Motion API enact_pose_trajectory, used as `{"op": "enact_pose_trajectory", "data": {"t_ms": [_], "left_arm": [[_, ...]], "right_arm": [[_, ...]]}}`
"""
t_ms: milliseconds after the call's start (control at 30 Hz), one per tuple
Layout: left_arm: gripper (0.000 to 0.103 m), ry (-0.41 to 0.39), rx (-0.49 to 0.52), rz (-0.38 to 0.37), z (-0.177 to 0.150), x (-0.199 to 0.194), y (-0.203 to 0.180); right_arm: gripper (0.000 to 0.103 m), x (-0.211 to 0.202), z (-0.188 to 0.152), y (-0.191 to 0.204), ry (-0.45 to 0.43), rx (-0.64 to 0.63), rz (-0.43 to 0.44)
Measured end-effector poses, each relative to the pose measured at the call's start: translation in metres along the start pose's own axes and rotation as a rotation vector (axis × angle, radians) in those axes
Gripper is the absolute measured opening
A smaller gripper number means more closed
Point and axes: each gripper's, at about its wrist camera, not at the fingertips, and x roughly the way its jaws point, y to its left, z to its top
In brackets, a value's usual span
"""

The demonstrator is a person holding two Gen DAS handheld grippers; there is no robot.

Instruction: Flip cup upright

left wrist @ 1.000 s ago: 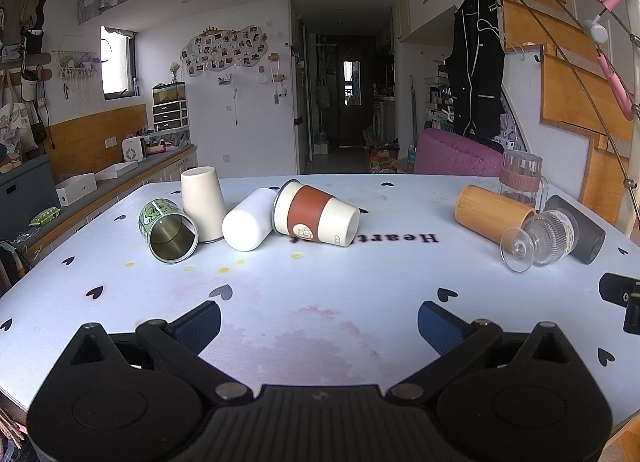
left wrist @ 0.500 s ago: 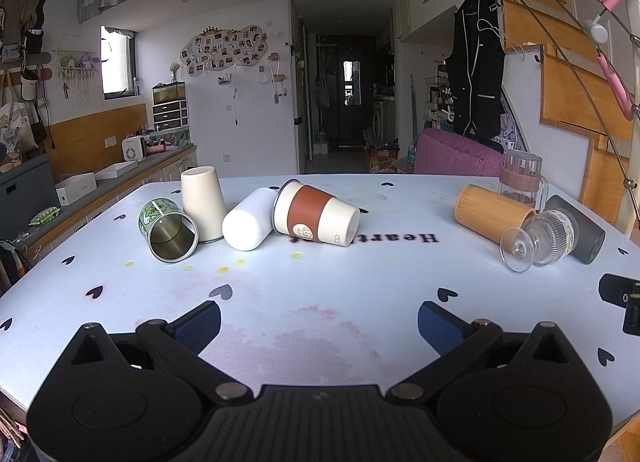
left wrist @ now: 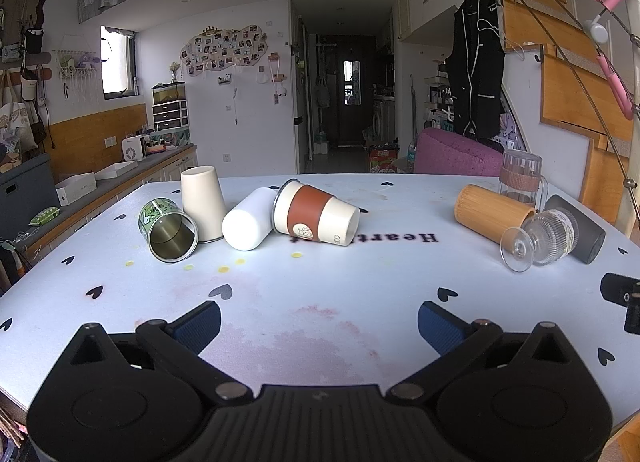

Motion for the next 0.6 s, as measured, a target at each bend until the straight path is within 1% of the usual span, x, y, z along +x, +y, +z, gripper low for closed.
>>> {"op": "enact_pose_trajectory", "data": {"t_ms": [167, 267, 333, 467, 533, 600], "left_arm": [[0.103, -0.001, 0.000, -0.002, 0.000, -0.001, -0.001], [0.103, -0.003, 0.003, -0.006, 0.000, 0.000, -0.002], [0.103, -0.002, 0.003, -0.009, 0.000, 0.000, -0.003], [0.103, 0.000, 0.002, -0.011, 0.000, 0.000, -0.003], [0.103, -0.001, 0.003, -0.010, 0.000, 0.001, -0.003], [0.103, -0.001, 0.002, -0.014, -0.001, 0.001, -0.003]], "right_arm": [[0.103, 0.000, 0.001, -0.007, -0.002, 0.010, 0.007], [0.103, 0.004, 0.006, -0.013, 0.000, 0.036, 0.019], [0.103, 0.010, 0.011, -0.023, -0.002, 0.075, 0.019], [0.103, 0.029, 0.027, -0.047, -0.009, 0.168, -0.007], [0.103, 0.043, 0.033, -0.055, -0.005, 0.219, 0.001], [0.100, 0.059, 0.039, -0.060, 0.014, 0.250, 0.004]]}}
